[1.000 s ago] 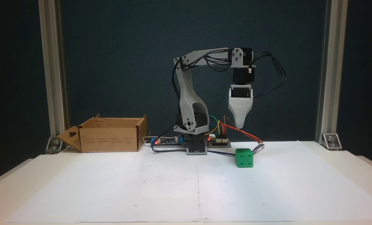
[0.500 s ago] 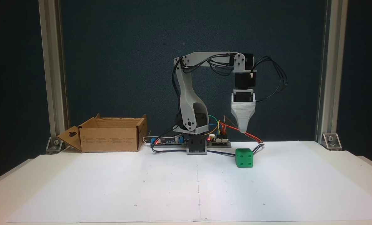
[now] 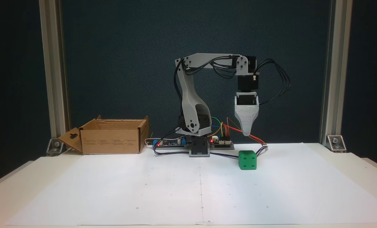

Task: Grasp a green dice and put it in the bin.

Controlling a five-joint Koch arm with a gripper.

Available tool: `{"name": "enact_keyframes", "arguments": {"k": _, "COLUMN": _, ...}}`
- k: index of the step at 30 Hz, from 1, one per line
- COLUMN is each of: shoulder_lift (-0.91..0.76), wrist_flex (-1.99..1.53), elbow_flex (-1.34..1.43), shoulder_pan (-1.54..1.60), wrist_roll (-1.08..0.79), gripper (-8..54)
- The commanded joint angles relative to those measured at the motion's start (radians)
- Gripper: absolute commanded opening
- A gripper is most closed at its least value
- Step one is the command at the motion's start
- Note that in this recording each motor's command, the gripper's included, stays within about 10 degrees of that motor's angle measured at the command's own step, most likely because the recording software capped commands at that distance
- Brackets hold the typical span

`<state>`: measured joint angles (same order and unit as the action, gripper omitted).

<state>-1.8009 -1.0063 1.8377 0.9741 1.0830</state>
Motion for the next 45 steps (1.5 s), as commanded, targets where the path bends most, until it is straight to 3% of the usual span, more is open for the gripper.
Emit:
{"name": "enact_keyframes", "arguments": {"k": 1, "shoulder_lift": -0.006, "wrist_flex": 0.006, "elbow_flex": -0.015, "shoulder_pan": 0.002, "wrist_roll": 0.075, "gripper": 43.3}}
{"name": "enact_keyframes", "arguments": {"k": 45, "shoulder_lift": 0.014, "wrist_flex": 0.259, "elbow_flex": 0.153, "shoulder_pan": 0.018, "wrist_roll": 0.075, "gripper": 43.1}}
